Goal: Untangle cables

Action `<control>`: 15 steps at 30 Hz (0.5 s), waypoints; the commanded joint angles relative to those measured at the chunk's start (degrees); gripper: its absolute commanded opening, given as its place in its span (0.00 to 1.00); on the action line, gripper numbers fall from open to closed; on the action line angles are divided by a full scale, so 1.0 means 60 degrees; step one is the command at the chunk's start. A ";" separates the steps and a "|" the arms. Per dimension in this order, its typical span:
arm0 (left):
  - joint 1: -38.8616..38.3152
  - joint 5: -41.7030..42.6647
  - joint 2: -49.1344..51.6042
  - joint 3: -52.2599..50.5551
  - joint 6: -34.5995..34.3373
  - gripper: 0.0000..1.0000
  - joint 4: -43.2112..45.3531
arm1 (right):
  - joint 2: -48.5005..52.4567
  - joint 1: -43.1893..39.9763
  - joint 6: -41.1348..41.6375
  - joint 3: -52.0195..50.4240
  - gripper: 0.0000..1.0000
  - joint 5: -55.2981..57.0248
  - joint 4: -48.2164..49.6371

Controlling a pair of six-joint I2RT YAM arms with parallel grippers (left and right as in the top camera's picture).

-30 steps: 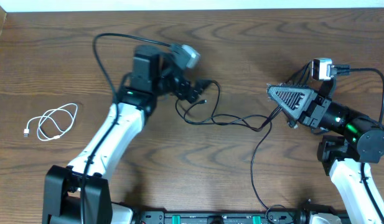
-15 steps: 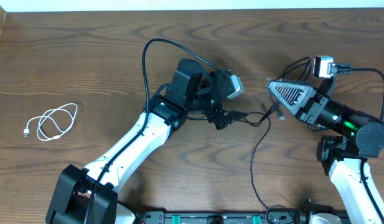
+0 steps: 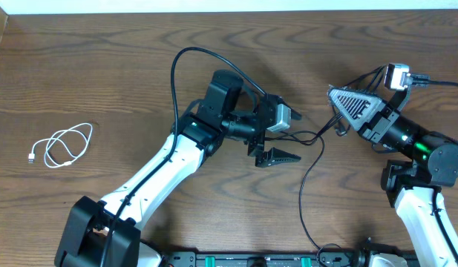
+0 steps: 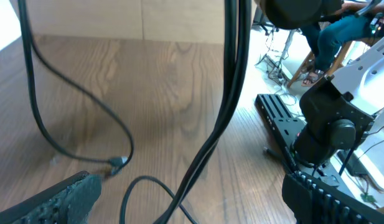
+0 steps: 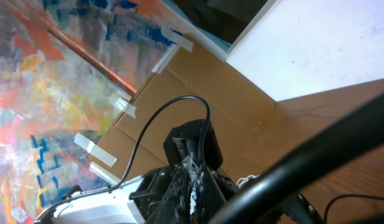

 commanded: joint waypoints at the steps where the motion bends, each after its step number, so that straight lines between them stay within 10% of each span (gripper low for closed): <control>1: -0.0262 -0.0204 -0.0109 0.0080 0.0204 0.98 0.0175 | -0.0015 0.0051 0.0251 0.0117 0.01 0.0331 0.0233; 9: -0.0918 -0.1206 -0.0109 0.0080 0.0211 0.97 0.0215 | -0.0015 0.0102 0.1341 0.0120 0.01 0.0474 0.1067; 15: -0.0929 -0.1198 -0.0109 0.0080 0.0208 0.51 0.0240 | -0.0015 0.0106 0.1341 0.0117 0.01 0.0466 0.1075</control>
